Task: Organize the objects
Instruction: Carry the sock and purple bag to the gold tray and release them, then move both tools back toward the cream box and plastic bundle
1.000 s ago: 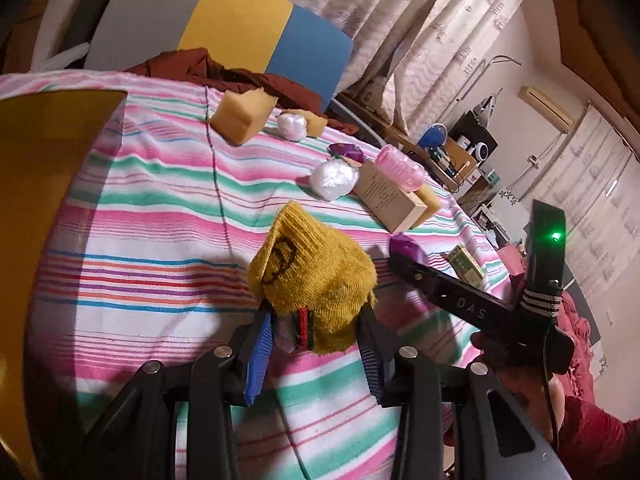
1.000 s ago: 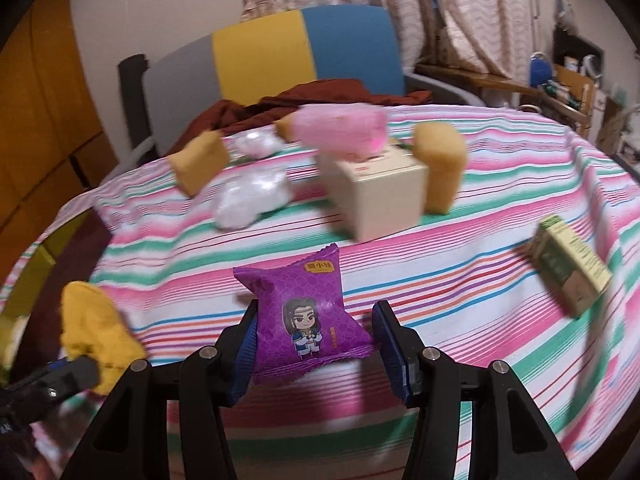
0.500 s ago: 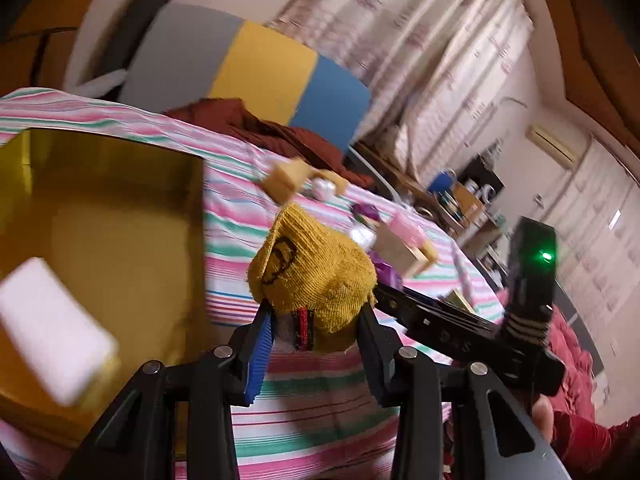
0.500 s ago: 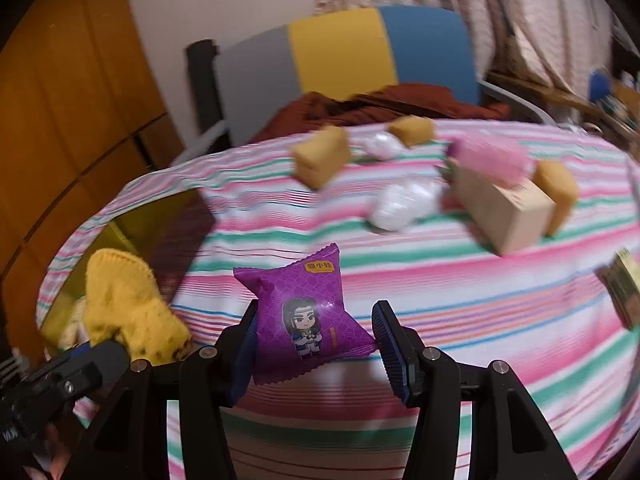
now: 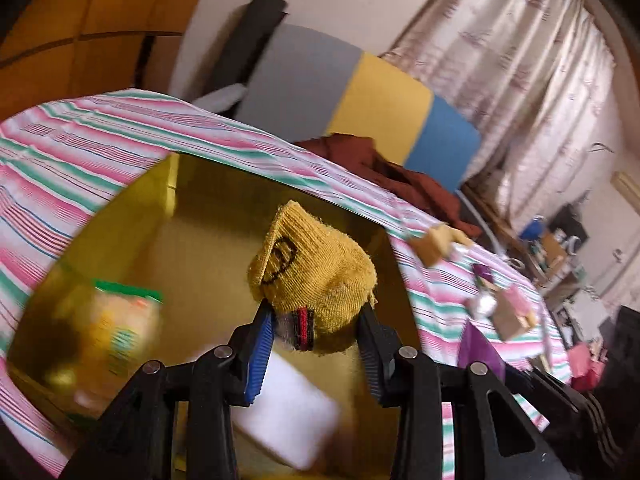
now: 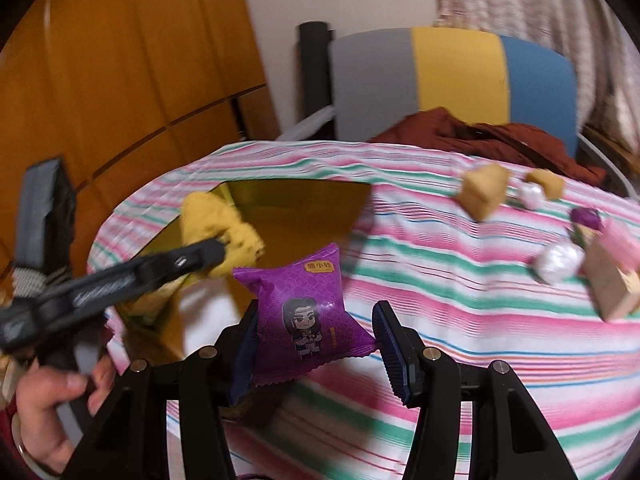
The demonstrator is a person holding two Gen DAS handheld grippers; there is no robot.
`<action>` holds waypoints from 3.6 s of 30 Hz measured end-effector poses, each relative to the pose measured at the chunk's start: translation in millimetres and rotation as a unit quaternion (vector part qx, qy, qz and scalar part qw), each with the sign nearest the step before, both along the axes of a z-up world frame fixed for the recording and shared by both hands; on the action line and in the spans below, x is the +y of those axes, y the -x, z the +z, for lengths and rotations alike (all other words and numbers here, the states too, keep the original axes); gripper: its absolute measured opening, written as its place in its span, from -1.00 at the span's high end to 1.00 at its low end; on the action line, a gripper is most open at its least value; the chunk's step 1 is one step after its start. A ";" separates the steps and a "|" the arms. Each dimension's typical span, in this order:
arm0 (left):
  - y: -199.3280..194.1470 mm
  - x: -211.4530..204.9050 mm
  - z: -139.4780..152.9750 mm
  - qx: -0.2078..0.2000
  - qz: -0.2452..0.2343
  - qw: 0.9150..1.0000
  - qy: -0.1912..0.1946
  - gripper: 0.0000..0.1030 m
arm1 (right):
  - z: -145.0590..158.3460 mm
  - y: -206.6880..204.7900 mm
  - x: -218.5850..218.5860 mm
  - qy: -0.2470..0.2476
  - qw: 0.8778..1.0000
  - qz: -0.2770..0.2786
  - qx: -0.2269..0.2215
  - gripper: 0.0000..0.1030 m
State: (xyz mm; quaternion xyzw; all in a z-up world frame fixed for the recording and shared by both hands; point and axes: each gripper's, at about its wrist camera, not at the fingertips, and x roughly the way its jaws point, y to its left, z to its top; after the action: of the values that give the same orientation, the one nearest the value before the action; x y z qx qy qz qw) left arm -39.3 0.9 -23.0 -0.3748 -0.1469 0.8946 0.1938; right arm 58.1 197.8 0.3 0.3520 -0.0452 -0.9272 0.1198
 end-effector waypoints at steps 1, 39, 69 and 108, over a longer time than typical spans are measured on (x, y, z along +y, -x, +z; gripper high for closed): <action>5.9 -3.8 -0.8 -0.004 0.003 1.000 0.009 0.22 | 0.2 1.1 -7.6 -0.003 1.000 0.010 0.000 -0.08; 32.5 -41.0 -4.2 -0.014 0.068 0.997 0.023 -0.33 | -13.2 -6.6 -19.1 -0.002 1.000 -0.008 -0.022 -0.43; -49.8 97.4 15.8 0.034 -0.138 0.986 0.092 -0.33 | -30.8 -12.1 108.4 -0.026 0.987 -0.151 -0.051 -0.52; -88.7 146.4 -6.5 -0.009 -0.193 0.977 0.092 -0.33 | -34.2 7.4 248.4 -0.017 0.970 -0.242 -0.024 -0.26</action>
State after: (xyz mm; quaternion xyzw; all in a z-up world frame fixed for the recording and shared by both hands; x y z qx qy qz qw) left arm 49.3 147.4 -29.4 -0.4206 0.0096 0.8467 0.3258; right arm 50.7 446.2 -33.9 0.3544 -0.1163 -0.9207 -0.1150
